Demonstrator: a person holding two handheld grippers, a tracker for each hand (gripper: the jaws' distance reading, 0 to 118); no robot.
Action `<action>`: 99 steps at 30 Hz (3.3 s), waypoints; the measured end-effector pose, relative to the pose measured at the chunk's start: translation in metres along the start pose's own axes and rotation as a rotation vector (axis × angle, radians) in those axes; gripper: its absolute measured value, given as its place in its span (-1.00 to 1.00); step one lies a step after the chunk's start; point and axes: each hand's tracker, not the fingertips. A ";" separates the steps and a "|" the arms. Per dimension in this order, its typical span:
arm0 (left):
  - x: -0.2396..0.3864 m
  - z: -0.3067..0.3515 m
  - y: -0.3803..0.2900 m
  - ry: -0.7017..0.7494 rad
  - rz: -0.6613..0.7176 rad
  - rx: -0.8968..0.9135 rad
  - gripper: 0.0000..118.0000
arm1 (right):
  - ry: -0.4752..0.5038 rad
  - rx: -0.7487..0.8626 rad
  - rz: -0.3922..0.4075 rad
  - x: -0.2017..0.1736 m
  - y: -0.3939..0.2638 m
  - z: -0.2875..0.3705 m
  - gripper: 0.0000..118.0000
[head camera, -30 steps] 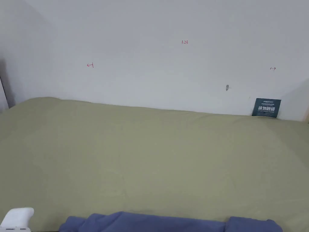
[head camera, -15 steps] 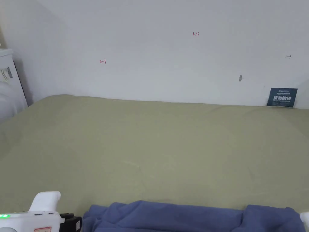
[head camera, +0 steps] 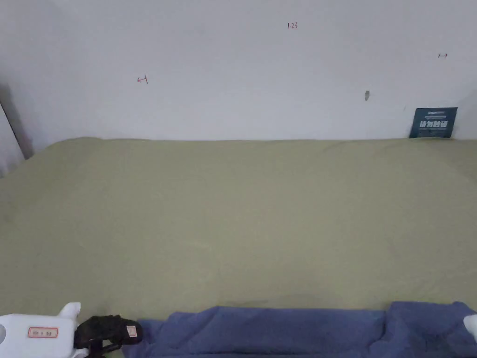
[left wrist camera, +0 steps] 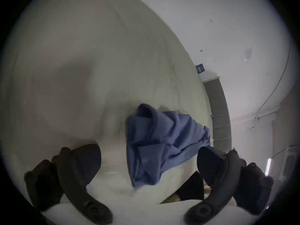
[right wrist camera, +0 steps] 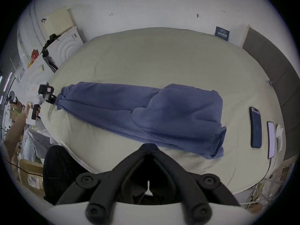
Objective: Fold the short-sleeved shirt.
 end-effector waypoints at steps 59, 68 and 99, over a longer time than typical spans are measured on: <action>0.207 -0.272 -0.125 -0.223 0.065 -0.135 -0.99 | -0.005 0.046 -0.164 0.031 -0.032 -0.030 -1.00; 0.202 -0.155 -0.065 -0.261 -0.184 -0.023 -1.00 | -0.003 0.034 -0.152 0.028 -0.032 -0.031 -1.00; 0.134 -0.182 -0.057 -0.099 -0.027 -0.022 -0.79 | 0.037 0.049 -0.104 0.020 -0.032 -0.029 -1.00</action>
